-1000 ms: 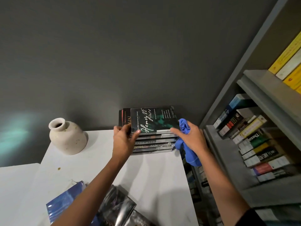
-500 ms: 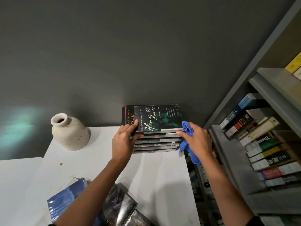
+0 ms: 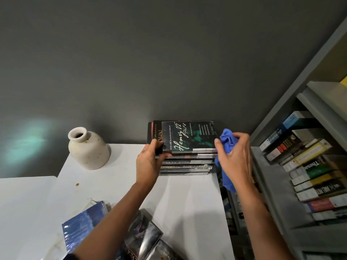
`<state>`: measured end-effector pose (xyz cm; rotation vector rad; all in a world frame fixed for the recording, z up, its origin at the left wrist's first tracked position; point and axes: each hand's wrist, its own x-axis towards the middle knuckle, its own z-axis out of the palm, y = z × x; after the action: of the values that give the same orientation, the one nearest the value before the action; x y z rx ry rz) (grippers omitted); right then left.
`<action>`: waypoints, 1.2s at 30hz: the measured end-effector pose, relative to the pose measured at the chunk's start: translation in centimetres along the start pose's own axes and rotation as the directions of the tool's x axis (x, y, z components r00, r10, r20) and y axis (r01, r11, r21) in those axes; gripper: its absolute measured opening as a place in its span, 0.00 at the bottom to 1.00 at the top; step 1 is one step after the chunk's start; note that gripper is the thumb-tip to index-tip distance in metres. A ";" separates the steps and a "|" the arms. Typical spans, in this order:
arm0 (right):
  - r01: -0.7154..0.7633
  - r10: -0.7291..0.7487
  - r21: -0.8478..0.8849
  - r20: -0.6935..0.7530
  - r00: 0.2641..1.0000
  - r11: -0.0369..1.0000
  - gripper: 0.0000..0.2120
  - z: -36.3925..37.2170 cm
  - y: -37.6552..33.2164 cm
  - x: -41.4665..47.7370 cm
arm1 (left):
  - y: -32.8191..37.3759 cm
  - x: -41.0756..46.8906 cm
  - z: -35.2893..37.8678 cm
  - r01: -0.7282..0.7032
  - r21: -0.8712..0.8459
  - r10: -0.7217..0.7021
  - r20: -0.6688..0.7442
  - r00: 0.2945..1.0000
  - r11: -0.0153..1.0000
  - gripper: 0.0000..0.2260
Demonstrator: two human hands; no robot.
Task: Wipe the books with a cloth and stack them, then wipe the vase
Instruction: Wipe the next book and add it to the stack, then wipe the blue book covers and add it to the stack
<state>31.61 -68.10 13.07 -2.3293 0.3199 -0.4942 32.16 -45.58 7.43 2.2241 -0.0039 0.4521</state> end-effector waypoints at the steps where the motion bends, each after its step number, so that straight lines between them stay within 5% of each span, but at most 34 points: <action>1: 0.062 -0.061 -0.034 0.028 0.998 0.997 0.16 0.2 -1.2 0.0 | 0.0 -0.1 0.0 -0.002 0.000 0.002 -0.005 1.000 1.000 0.16; 7: 0.336 -0.193 -0.304 0.415 0.889 0.891 0.15 4.4 -5.6 0.4 | -0.1 -0.1 0.2 0.030 -0.050 -0.031 -0.018 0.999 0.998 0.15; 11: 0.474 -0.340 -0.148 0.520 0.784 0.868 0.18 5.6 -6.6 -1.1 | -0.3 -0.1 0.2 0.022 -0.036 -0.022 -0.001 1.000 0.999 0.13; 15: 0.444 -0.359 0.043 0.660 0.660 0.895 0.16 4.2 -5.0 -1.1 | -0.4 0.0 -0.1 0.024 -0.048 -0.022 0.035 0.999 0.999 0.13; 24: -0.013 -0.162 0.312 0.526 0.835 0.950 0.09 0.0 0.0 -6.2 | -0.9 -6.4 -5.9 -0.117 0.038 0.116 0.019 0.993 0.992 0.11; 30: -0.078 -0.133 0.377 0.503 0.854 0.923 0.07 -1.9 -0.9 -12.9 | -2.2 -15.4 -12.4 0.102 0.008 -0.102 0.044 0.994 0.995 0.03; 36: -0.170 -0.048 0.267 0.653 0.756 0.949 0.04 -1.0 -2.0 -22.1 | -5.2 -25.2 -17.8 0.391 -0.068 -0.394 -0.050 0.918 0.918 0.05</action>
<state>11.54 -59.22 9.45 -2.0122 -0.0262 0.3101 3.70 -32.65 5.75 2.0840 0.4517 0.2924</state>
